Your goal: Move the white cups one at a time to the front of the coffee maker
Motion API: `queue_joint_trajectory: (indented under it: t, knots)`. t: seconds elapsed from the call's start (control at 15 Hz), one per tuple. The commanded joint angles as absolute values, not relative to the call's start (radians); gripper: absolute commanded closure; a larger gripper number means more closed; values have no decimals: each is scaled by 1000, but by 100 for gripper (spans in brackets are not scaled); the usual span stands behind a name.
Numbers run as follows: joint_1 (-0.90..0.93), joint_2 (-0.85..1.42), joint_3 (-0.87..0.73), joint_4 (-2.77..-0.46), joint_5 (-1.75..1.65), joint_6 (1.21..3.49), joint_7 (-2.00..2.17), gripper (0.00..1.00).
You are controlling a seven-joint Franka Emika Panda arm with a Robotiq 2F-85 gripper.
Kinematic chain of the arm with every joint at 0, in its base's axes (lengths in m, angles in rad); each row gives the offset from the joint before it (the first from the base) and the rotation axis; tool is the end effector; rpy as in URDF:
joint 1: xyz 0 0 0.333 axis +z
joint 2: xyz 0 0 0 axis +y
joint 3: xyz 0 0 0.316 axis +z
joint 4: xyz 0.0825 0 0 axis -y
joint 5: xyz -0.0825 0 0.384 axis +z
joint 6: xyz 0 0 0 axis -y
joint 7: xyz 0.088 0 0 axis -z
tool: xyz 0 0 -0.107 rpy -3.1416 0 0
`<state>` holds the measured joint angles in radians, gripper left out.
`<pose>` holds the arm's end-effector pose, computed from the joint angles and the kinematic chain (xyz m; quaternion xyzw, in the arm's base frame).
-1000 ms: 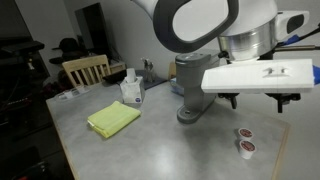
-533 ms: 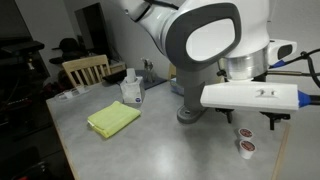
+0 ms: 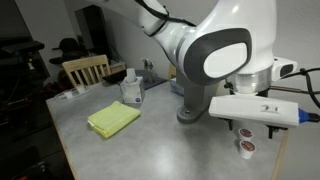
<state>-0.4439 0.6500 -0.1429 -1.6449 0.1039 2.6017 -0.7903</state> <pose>0.6031 -0.3853 0.2705 0.9842 0.0815 0.1165 0.1050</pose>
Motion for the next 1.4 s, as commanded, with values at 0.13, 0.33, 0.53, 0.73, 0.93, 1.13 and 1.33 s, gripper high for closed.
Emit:
queue_joint_trajectory:
  t: [0.13,0.33,0.53,0.73,0.93,1.13,1.33]
  knots:
    - [-500,750,-89,-1533,92,2503,-794,0]
    - [-493,742,-89,-1561,85,2525,-780,0]
    - [-494,752,-87,-1555,85,2525,-780,0]
    - [-494,751,-86,-1555,85,2525,-780,0]
    - [-517,787,-47,-1542,120,2581,-805,0]
    - [-550,833,8,-1520,155,2644,-820,0]
    - [-572,877,44,-1500,153,2722,-826,0]
